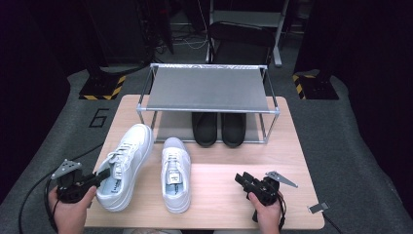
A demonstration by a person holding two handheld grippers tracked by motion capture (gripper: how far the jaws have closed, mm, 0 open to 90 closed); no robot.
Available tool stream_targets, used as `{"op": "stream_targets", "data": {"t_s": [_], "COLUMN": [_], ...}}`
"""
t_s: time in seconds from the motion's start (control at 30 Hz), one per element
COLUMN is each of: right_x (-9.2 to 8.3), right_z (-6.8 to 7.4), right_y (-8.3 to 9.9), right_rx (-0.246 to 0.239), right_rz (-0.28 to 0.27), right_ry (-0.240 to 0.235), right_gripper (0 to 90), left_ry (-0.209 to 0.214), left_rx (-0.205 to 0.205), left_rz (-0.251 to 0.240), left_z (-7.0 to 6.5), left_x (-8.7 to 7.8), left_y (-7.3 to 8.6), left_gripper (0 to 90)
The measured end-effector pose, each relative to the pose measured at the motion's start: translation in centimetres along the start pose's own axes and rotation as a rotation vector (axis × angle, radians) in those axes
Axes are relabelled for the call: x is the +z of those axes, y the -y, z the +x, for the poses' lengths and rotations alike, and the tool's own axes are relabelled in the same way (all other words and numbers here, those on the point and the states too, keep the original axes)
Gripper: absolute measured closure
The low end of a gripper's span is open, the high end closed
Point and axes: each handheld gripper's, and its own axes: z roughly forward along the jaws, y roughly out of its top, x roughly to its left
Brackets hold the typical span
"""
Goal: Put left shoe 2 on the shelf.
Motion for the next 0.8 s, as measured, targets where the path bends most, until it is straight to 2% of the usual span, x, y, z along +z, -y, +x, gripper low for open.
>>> {"op": "stream_targets", "data": {"t_s": [0.5, 0.67, 0.8], "right_x": [-0.1, -0.1, -0.1], "right_z": [-0.1, 0.0, 0.0], "right_y": [0.0, 0.0, 0.0], "right_rx": [-0.002, -0.001, -0.004], "right_rz": [-0.002, -0.005, -0.008], "right_ry": [0.002, 0.004, 0.007], "right_gripper": [52.9, 53.2, 53.4], "left_ry": [0.02, 0.035, 0.037], "left_rx": [0.041, 0.029, 0.036], "left_rz": [-0.035, -0.062, -0.072], "left_z": [-1.0, -1.3, -1.5], "left_x": [-1.7, -2.0, -2.2], "left_y": [-1.8, -2.2, -2.6], "left_gripper": [82.9, 82.9, 82.9]}}
